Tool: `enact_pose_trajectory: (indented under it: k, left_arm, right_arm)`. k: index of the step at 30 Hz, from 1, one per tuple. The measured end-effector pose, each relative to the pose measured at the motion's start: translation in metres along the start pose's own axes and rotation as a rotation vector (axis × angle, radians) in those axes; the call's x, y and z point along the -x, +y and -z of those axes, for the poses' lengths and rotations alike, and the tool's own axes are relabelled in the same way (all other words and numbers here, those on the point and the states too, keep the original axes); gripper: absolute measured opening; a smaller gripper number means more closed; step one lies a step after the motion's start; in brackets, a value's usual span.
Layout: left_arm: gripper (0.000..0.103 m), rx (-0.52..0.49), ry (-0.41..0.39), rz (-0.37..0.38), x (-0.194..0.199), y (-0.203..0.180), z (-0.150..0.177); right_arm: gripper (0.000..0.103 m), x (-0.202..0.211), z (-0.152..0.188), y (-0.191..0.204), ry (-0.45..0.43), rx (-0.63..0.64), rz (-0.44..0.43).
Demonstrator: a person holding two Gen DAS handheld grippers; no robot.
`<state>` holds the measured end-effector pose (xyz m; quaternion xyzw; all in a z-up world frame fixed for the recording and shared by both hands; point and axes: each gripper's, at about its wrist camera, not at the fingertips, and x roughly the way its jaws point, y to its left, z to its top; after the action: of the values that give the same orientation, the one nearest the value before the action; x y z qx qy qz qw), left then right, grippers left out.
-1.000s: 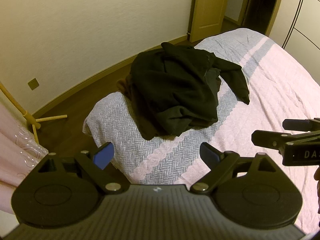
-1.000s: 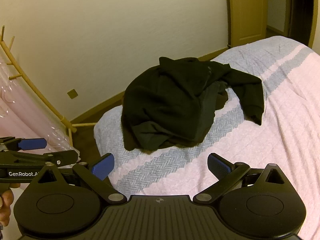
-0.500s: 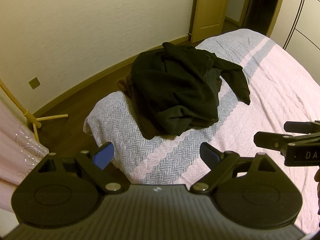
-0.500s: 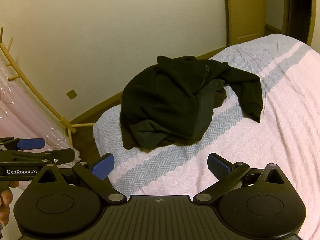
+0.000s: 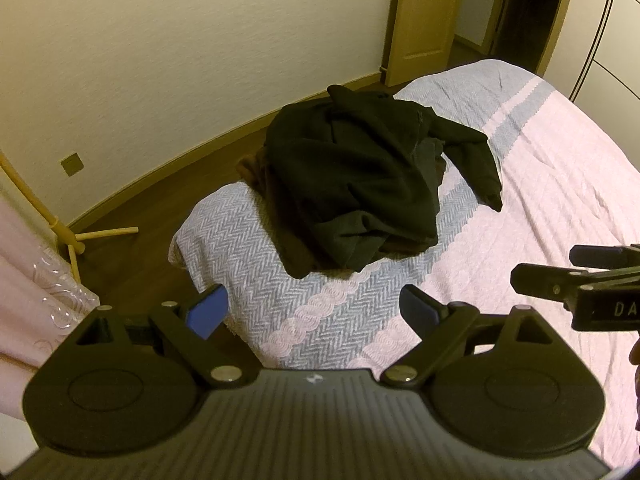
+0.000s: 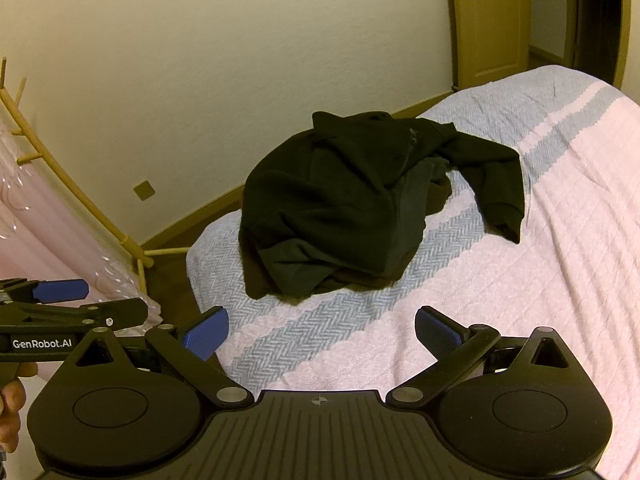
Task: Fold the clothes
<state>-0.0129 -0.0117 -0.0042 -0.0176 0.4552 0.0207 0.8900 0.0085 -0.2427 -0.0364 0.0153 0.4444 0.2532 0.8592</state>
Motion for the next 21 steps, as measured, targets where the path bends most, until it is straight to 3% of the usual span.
enact_pose_trajectory:
  k: [10, 16, 21]
  left_arm:
    - [0.091, 0.018, -0.014, -0.048, 0.002, -0.010, 0.007]
    - [0.091, 0.065, -0.017, -0.092, 0.001, -0.016, 0.019]
    - [0.091, -0.018, -0.028, -0.120, -0.007, -0.020, 0.025]
  right_arm:
    - [0.102, 0.008, 0.002, -0.015, -0.020, 0.042, -0.028]
    - [0.102, 0.013, 0.007, -0.044, -0.009, 0.039, -0.031]
    - [0.102, 0.002, 0.009, -0.059, 0.012, 0.059, -0.059]
